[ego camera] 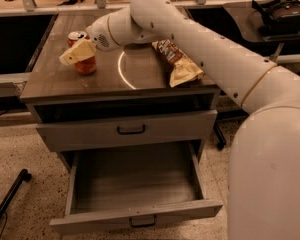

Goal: Place coke can into middle drawer

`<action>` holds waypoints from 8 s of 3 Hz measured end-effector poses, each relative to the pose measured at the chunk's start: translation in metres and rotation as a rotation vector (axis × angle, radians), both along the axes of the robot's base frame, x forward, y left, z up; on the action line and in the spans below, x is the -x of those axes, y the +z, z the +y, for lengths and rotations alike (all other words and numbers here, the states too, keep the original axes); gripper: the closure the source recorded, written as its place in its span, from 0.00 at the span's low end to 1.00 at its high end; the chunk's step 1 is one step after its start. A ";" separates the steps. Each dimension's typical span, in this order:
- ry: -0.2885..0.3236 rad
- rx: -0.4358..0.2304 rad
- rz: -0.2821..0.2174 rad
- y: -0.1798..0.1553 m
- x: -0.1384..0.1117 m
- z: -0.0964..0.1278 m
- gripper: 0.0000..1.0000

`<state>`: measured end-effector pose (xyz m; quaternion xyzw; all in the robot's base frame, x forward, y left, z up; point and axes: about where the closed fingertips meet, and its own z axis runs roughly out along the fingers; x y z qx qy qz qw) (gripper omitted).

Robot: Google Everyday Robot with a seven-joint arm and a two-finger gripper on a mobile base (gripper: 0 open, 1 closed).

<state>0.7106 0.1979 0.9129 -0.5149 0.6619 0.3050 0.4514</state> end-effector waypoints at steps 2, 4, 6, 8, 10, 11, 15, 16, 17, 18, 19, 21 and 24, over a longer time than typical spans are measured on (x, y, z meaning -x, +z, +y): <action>0.012 -0.038 -0.016 0.008 0.003 0.008 0.64; 0.086 -0.062 -0.131 0.064 0.059 -0.039 1.00; 0.103 -0.056 -0.120 0.060 0.065 -0.036 1.00; 0.137 0.007 -0.090 0.025 0.134 -0.043 1.00; 0.123 0.020 -0.049 -0.053 0.175 -0.053 1.00; 0.092 0.012 -0.027 -0.100 0.186 -0.061 1.00; 0.073 0.043 -0.017 -0.193 0.195 -0.072 1.00; 0.038 0.068 -0.028 -0.222 0.199 -0.079 1.00; 0.012 0.054 -0.024 -0.246 0.204 -0.084 1.00; -0.042 0.035 0.016 -0.309 0.208 -0.098 1.00; -0.042 0.035 0.016 -0.309 0.208 -0.098 1.00; -0.024 0.024 -0.006 -0.363 0.187 -0.097 1.00; -0.023 0.061 -0.013 -0.439 0.165 -0.093 1.00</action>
Offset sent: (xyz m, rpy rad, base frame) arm -0.0113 0.0025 0.0306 0.0919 -0.0652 0.0393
